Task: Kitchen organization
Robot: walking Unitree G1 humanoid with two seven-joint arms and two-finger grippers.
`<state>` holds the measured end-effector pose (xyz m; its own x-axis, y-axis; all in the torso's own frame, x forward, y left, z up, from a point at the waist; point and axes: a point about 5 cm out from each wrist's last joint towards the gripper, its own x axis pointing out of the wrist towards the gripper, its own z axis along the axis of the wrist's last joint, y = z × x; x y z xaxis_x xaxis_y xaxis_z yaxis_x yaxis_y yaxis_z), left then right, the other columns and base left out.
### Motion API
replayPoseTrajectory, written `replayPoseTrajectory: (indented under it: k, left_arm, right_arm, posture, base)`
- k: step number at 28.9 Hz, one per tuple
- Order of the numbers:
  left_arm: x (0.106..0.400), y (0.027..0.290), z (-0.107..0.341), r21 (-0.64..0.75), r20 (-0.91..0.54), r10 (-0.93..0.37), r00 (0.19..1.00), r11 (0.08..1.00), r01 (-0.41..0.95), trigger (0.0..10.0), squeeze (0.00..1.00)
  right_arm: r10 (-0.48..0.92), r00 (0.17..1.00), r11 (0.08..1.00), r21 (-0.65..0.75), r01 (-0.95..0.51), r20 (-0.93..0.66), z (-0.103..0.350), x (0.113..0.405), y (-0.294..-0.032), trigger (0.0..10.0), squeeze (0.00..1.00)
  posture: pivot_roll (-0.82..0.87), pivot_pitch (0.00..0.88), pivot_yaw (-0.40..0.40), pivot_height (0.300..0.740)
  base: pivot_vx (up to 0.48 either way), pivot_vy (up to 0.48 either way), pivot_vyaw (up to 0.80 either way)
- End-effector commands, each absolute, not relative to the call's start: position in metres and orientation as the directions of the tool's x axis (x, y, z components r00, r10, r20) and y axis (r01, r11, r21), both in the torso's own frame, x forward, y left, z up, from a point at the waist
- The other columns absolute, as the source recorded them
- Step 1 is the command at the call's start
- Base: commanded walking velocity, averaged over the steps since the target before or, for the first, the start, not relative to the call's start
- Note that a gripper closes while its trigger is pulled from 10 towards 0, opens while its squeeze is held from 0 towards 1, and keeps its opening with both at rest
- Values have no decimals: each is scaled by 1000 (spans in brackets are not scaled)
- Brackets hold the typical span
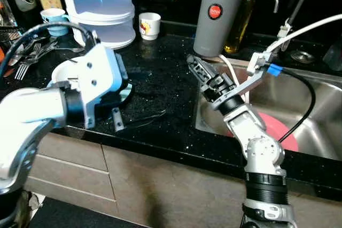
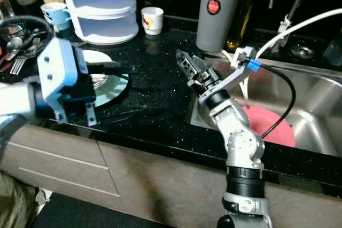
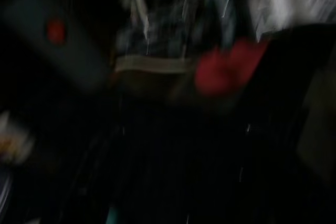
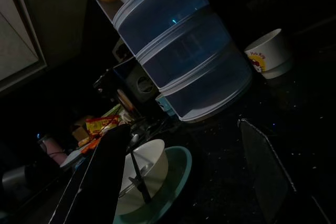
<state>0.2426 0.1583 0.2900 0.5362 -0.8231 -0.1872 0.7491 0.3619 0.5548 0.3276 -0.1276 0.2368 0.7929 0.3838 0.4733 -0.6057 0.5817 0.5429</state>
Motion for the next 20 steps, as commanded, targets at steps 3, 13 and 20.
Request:
replayPoseTrajectory:
  k: [3, 13, 20]
  left_arm:
    - [248, 181, 281, 613, -274, -691, 669, 411, 675, 10000, 0]
    - [272, 190, 291, 726, -154, -567, 809, 491, 482, 10000, 0]
    - [288, 182, 300, 646, -30, -629, 777, 581, 495, 10000, 0]
  right_arm:
    - [398, 787, 581, 534, -614, 472, 235, 329, -124, 10000, 0]
    - [399, 785, 582, 530, -616, 474, 236, 328, -125, 10000, 0]
    - [401, 783, 582, 527, -619, 475, 238, 327, -125, 10000, 0]
  posture:
    - [144, 0, -48, 740]
    - [135, 0, -46, 740]
    - [129, 0, -46, 740]
  base:
    - [0, 0, 0]
    - [0, 0, 0]
    - [0, 0, 0]
